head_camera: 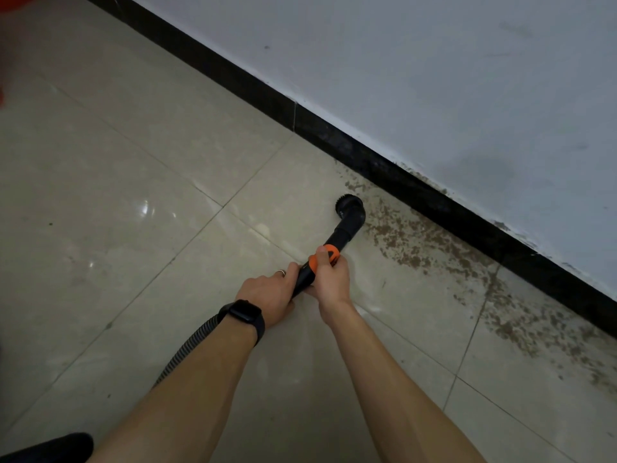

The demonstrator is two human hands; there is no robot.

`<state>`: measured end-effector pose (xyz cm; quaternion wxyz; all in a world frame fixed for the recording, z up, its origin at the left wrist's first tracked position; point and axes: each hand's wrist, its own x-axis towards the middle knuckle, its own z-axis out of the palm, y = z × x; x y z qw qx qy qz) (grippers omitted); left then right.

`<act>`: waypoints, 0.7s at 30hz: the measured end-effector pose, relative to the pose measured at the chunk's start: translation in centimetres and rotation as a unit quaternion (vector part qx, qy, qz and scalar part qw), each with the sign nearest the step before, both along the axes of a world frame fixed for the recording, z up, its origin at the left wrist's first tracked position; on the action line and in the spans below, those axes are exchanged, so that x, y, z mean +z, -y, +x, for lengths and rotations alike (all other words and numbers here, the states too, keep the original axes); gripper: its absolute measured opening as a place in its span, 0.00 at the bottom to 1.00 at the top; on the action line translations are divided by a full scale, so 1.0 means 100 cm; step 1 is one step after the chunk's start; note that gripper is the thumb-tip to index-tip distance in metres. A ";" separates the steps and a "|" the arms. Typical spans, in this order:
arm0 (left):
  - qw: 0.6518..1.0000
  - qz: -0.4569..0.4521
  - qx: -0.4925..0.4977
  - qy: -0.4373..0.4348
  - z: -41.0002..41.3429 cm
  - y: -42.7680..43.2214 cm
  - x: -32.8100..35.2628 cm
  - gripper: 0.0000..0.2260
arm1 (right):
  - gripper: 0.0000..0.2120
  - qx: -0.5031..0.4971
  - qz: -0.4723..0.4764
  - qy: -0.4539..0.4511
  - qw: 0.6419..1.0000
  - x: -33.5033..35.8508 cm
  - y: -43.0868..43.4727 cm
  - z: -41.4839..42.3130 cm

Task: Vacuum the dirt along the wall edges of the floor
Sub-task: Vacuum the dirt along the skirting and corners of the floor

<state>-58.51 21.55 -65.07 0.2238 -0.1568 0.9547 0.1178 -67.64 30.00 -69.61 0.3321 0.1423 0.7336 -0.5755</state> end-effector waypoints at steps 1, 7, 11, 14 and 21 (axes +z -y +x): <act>1.000 0.001 0.003 -0.001 -0.002 0.001 0.000 0.19 | 0.16 0.001 0.001 0.000 1.000 0.001 0.002 -0.002; 1.000 0.011 0.022 -0.011 -0.013 0.007 0.000 0.19 | 0.17 0.005 0.009 -0.011 1.000 0.004 0.012 -0.016; 0.999 0.007 0.032 -0.021 -0.020 0.011 0.000 0.19 | 0.18 0.008 0.010 -0.015 1.000 0.007 0.020 -0.025; 0.999 0.008 0.042 -0.027 -0.026 0.015 -0.002 0.19 | 0.16 0.011 0.014 -0.016 1.000 0.008 0.025 -0.032; 0.996 0.019 0.071 -0.052 -0.035 0.019 -0.006 0.20 | 0.14 0.016 0.017 -0.027 0.999 0.007 0.034 -0.045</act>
